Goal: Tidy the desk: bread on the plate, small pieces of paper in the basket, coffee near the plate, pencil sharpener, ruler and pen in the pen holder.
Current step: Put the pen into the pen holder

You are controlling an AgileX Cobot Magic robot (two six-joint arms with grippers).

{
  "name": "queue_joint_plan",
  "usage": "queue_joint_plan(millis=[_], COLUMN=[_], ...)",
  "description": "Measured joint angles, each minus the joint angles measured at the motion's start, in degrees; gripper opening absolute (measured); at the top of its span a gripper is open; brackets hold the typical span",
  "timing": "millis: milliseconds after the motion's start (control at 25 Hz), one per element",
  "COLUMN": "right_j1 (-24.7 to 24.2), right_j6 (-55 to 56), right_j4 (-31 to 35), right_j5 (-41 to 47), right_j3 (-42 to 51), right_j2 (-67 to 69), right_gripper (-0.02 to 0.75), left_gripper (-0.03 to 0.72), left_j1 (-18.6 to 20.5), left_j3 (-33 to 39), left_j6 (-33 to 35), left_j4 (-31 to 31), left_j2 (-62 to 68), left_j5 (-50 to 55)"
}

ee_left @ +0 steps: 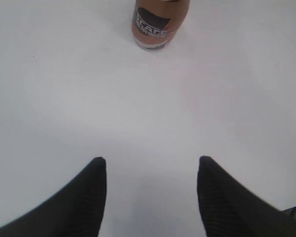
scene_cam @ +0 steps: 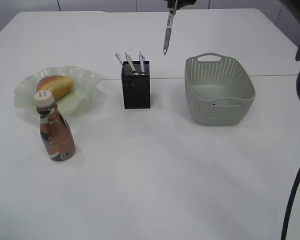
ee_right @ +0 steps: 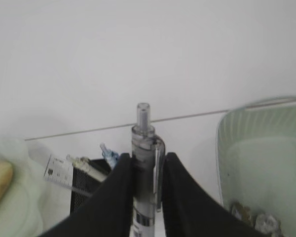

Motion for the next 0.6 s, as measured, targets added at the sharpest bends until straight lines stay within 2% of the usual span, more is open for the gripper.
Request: queue_joint_plan(millis=[240, 600], right_j1=[-1.63, -1.63], right_j6=[-4.63, -14.0], right_j4=[1.63, 9.2], right_j5=[-8.78, -16.69], right_j3=[1.64, 2.85], right_j2=[0.0, 2.8], right_gripper=[0.111, 0.111], left_gripper=[0.432, 0.432], left_j1=[0.0, 0.0], left_j3=[0.0, 0.0], left_j6=[0.0, 0.0], left_j4=[0.0, 0.0], left_j2=[0.0, 0.0], left_j5=[-0.11, -1.19])
